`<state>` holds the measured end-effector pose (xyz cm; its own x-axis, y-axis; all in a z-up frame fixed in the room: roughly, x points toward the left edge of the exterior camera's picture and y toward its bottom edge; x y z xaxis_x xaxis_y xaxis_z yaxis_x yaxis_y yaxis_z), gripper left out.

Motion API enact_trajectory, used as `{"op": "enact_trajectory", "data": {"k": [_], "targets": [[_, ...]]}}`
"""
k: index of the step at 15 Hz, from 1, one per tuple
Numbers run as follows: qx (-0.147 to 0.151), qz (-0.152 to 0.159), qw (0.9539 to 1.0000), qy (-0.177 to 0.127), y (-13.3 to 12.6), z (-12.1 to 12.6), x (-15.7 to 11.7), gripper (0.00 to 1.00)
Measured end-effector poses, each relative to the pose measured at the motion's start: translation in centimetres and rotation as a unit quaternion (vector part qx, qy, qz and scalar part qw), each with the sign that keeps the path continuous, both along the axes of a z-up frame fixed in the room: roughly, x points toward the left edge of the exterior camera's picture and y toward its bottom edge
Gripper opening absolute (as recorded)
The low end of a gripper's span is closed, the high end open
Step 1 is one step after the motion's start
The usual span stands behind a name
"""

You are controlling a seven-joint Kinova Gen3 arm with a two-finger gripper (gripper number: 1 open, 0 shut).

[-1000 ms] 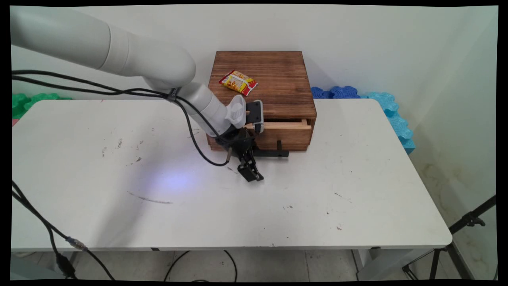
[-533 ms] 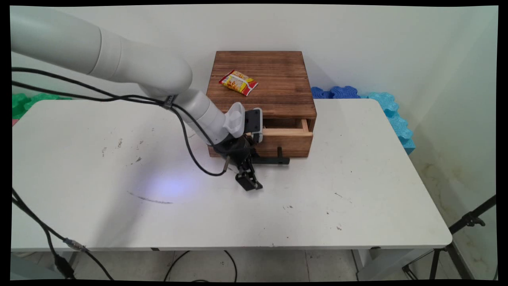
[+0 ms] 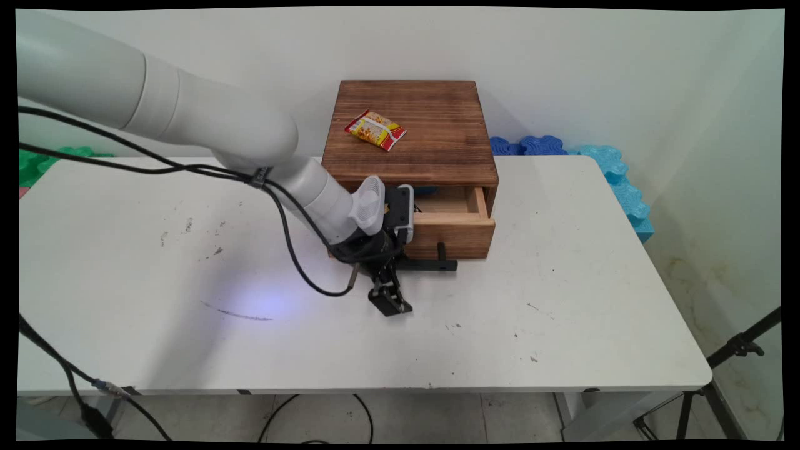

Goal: Open the drawer

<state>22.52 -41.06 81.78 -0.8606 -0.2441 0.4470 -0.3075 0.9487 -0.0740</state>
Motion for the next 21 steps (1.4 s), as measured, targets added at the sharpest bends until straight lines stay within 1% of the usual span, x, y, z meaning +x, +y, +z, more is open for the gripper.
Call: {"op": "enact_trajectory", "data": {"k": [10, 21], "targets": [[-0.009, -0.007, 0.9999, -0.006, 4.4, 0.2, -1.5, 1.00], [-0.006, -0.019, 0.9998, -0.004, 9.5, 1.1, -2.5, 1.00]]}}
